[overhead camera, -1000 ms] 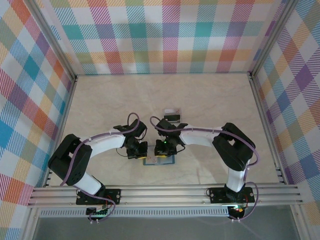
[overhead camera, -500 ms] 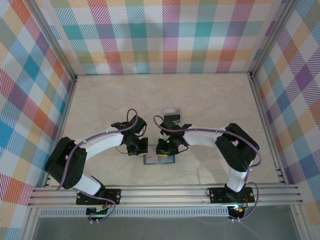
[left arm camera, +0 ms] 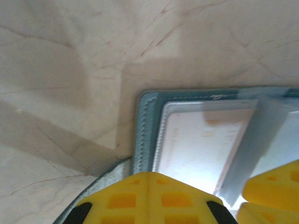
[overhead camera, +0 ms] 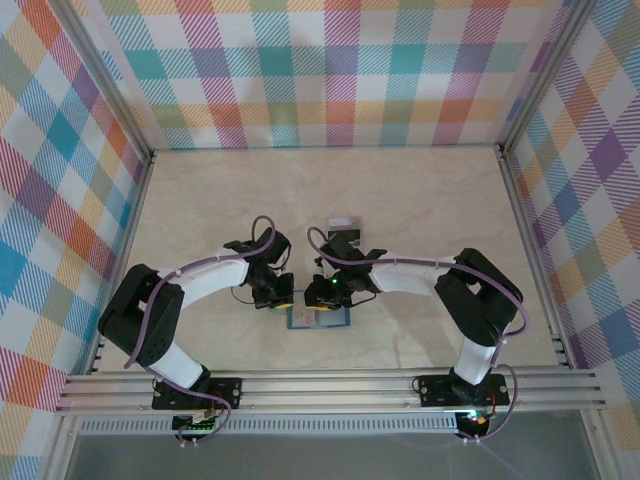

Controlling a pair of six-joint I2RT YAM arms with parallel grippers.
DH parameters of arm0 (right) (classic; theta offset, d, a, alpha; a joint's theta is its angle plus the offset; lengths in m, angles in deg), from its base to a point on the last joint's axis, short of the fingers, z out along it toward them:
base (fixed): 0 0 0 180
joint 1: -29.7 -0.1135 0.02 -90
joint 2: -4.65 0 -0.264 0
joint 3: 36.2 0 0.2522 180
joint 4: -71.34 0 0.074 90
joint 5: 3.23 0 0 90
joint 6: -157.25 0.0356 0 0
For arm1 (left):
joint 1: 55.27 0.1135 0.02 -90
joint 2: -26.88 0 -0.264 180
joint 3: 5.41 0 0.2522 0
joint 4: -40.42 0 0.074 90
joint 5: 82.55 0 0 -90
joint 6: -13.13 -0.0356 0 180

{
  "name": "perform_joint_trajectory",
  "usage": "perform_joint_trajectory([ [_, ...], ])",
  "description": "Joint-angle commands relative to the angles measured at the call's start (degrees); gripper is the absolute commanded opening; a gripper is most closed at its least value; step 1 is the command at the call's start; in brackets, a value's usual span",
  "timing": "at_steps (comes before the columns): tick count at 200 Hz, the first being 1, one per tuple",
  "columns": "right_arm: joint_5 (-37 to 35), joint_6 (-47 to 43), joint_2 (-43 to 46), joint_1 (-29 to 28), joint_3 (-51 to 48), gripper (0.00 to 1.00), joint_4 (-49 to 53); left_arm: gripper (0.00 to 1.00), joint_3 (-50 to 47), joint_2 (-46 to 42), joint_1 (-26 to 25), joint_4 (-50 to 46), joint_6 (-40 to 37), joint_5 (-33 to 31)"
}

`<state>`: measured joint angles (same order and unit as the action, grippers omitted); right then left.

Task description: Take the credit cards out of the card holder

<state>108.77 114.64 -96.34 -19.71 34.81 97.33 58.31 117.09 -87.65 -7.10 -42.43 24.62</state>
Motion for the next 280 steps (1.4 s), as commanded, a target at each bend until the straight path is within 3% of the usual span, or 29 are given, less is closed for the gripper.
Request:
perform_joint_trajectory([
  [1, 1.8, 0.2, 0.3, 0.3, 1.1, 0.24, -1.3, 0.01, -1.8, 0.6, 0.6, 0.8, -1.4, 1.3],
  [103, -1.3, -1.5, -5.6, 0.4, 5.3, 0.25, 3.8, 0.01, -3.9, 0.3, 0.7, 1.3, -1.4, 0.7],
  [181, -7.8, -4.4, -3.9, 0.3, 6.3, 0.26, 11.1, 0.01, -3.2, 0.6, 0.8, 0.4, -2.2, 0.2],
  [235, -7.4, -4.6, -2.5, 0.4, 6.6, 0.29, 11.3, 0.01, -2.8, 0.3, 0.9, -0.2, -2.1, 0.2],
  [280, -2.4, -2.9, -2.6, 0.4, 5.5, 0.32, 6.9, 0.01, -0.6, -3.1, 0.9, 0.2, -1.2, 2.9],
])
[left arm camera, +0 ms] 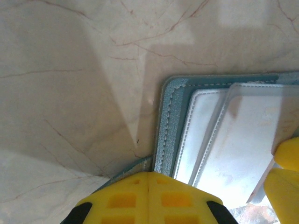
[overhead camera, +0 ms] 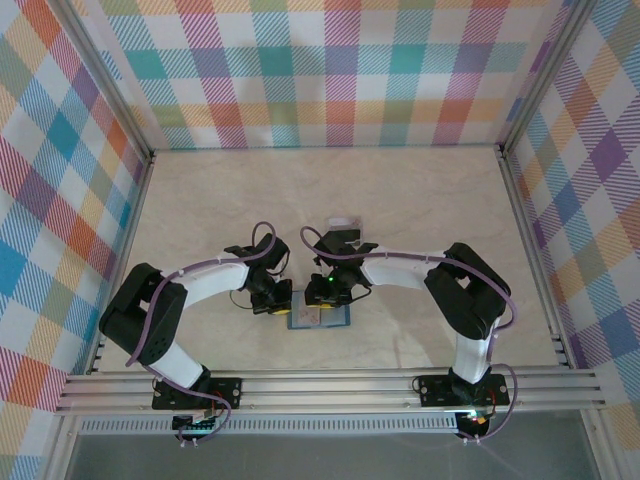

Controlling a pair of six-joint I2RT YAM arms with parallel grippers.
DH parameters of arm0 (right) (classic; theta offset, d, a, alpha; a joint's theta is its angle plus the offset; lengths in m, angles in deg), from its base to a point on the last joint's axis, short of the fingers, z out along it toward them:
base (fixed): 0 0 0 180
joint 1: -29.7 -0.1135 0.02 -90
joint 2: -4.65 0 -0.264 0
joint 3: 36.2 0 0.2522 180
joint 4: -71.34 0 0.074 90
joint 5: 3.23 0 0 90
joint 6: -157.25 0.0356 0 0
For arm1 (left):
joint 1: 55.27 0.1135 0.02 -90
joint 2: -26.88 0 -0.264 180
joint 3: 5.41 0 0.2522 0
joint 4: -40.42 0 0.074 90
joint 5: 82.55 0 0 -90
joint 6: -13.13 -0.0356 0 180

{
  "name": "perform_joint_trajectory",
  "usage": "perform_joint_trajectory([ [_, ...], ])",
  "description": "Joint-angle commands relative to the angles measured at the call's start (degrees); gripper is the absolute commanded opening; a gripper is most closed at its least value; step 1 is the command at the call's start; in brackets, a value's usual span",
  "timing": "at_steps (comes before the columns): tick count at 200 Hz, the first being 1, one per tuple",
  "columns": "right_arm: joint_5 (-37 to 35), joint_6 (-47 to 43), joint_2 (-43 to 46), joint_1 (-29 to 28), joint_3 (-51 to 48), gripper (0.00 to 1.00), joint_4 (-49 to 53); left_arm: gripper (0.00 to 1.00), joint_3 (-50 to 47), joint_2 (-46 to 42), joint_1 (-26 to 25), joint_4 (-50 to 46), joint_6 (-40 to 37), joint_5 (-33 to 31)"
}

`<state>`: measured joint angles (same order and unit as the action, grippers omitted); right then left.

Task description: Take the credit cards out of the card holder

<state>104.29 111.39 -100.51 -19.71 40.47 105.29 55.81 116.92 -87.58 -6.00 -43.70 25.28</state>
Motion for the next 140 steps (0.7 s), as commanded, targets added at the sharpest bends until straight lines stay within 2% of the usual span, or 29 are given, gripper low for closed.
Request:
perform_joint_trajectory([
  [1, 2.1, 0.4, 1.5, 0.4, -0.2, 0.32, -1.0, 0.01, 1.9, -3.0, 0.8, -0.9, 0.1, 2.3],
  [33, 1.9, 1.5, 2.7, 0.3, -1.1, 0.32, -2.0, 0.02, 2.8, -2.8, 0.3, 2.6, 1.6, 7.3],
  [63, -0.6, 2.8, 4.5, 0.3, -1.4, 0.35, -0.2, 0.02, 3.8, 0.0, -1.0, 4.5, 2.1, 8.9],
  [84, -0.6, 3.4, 4.8, 0.4, -1.5, 0.35, -0.3, 0.02, 3.8, 1.8, -1.0, 4.3, 1.9, 7.8],
  [120, 3.7, 4.5, 2.4, 0.3, -1.3, 0.34, -3.6, 0.02, 3.0, 3.4, -1.1, 1.4, 0.7, 2.8],
  [140, 4.7, 4.6, 1.0, 0.3, -0.9, 0.34, -4.0, 0.01, 1.9, 3.9, -1.0, 1.8, 0.8, 2.7],
])
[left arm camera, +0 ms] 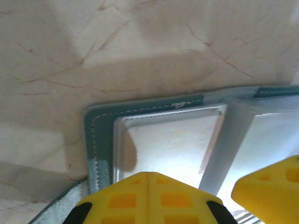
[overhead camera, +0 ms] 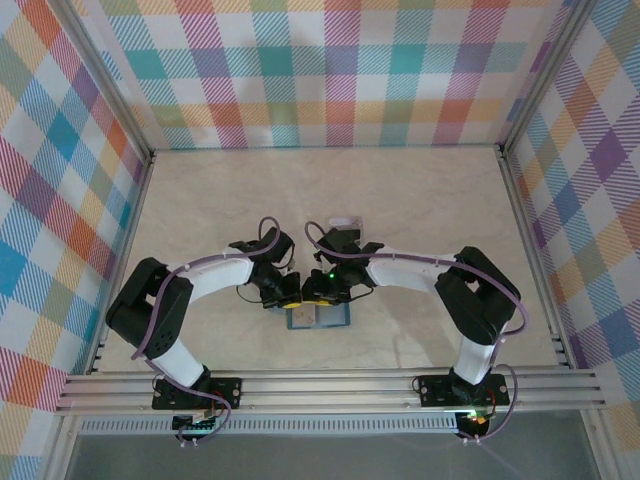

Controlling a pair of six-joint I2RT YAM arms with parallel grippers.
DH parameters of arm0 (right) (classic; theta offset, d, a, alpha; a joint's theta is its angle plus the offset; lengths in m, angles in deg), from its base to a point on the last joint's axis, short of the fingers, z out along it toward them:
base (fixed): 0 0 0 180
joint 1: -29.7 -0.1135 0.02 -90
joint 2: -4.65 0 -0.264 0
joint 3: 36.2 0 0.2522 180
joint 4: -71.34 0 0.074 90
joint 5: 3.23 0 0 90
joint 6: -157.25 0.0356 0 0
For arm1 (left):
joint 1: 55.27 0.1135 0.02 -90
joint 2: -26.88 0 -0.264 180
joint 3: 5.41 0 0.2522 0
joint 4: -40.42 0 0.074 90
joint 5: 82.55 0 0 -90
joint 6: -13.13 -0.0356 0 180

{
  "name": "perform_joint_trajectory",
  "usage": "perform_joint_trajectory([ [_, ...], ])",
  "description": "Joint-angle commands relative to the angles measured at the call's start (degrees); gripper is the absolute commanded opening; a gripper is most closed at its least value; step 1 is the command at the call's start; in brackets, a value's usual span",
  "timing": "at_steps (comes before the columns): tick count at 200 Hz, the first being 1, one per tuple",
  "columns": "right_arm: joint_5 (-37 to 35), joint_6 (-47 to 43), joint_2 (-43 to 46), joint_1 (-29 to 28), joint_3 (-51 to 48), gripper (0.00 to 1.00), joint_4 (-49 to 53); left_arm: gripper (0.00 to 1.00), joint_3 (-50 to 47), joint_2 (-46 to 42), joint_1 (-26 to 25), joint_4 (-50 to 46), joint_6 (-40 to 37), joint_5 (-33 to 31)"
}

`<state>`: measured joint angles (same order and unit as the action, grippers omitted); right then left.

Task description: Take the credit cards out of the card holder

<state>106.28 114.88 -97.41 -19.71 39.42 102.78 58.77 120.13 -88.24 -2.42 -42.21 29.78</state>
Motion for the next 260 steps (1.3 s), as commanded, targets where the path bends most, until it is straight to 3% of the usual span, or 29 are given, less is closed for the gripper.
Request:
perform_joint_trajectory([
  [1, 2.7, 1.1, -2.1, 0.2, 0.2, 0.34, -1.6, 0.01, -1.1, 0.7, -0.3, -1.7, -0.7, -1.8],
  [73, 2.3, 0.5, -5.1, 0.2, 0.9, 0.33, -0.8, 0.01, -2.3, 0.3, -0.4, -0.8, -0.5, -1.4],
  [160, -7.8, -4.3, -3.8, 0.2, 3.8, 0.31, 11.1, 0.02, -1.8, -0.9, -0.3, -2.6, -0.7, -2.3],
  [225, 1.5, 0.0, -1.7, 0.3, 0.9, 0.29, 0.4, 0.02, -1.7, -0.9, -0.3, -2.5, -0.7, -2.1],
  [260, 1.5, 0.1, -4.3, 0.2, 0.8, 0.29, 0.1, 0.02, -1.7, -0.9, -0.4, -2.4, -0.7, -1.9],
])
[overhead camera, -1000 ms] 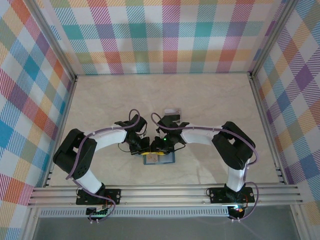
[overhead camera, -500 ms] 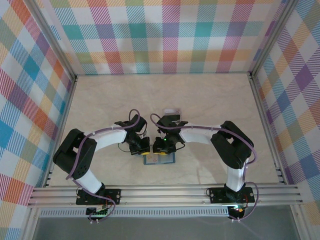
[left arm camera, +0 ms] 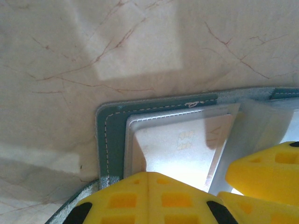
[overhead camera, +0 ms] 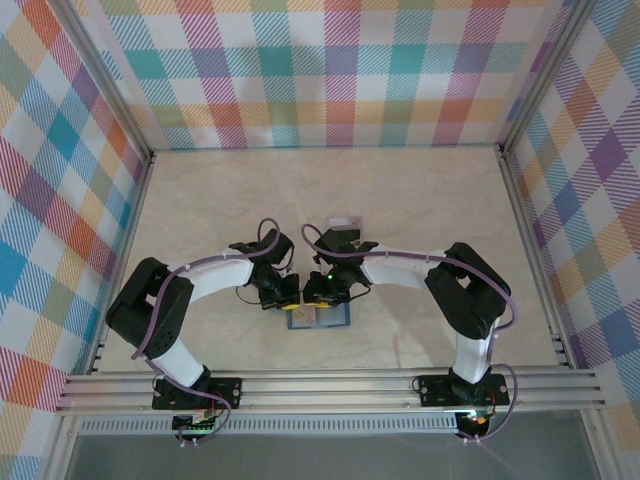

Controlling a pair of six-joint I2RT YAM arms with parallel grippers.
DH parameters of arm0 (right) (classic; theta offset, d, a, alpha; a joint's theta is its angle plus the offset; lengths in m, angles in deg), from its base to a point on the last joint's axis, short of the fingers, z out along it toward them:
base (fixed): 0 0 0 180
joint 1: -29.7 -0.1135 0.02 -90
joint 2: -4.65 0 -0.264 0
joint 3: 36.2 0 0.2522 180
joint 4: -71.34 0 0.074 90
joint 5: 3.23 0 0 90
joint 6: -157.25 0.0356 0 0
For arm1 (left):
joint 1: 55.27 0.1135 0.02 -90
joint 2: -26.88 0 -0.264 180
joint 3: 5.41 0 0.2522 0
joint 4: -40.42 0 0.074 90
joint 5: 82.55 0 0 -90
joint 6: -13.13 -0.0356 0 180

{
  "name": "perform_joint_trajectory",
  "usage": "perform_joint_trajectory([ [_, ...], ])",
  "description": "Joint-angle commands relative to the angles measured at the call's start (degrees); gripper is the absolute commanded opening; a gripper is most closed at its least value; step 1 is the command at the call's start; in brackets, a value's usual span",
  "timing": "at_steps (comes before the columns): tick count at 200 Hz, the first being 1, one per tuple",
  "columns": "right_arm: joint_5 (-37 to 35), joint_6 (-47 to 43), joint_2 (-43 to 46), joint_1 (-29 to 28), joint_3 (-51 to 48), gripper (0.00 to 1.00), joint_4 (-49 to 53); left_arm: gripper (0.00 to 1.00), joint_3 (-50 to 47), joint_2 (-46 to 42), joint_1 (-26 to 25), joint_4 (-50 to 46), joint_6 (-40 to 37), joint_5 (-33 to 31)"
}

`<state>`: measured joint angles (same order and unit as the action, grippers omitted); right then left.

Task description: Take the credit cards out of the card holder

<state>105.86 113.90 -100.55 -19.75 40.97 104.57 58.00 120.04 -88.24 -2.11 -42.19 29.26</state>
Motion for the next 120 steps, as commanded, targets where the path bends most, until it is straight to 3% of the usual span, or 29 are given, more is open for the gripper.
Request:
perform_joint_trajectory([
  [1, 1.9, 1.1, -1.3, 0.2, -0.7, 0.29, -1.7, 0.02, -1.0, -0.8, -0.4, -2.7, -0.7, -1.3],
  [61, 1.1, 0.8, -3.4, 0.2, -1.2, 0.29, -1.2, 0.02, -1.1, -0.9, -0.3, -2.6, -0.7, -1.3],
  [120, -8.4, -2.7, -2.7, -0.3, 1.4, 0.28, 10.0, 0.02, -0.7, -2.0, -0.3, -4.7, -1.4, -3.2],
])
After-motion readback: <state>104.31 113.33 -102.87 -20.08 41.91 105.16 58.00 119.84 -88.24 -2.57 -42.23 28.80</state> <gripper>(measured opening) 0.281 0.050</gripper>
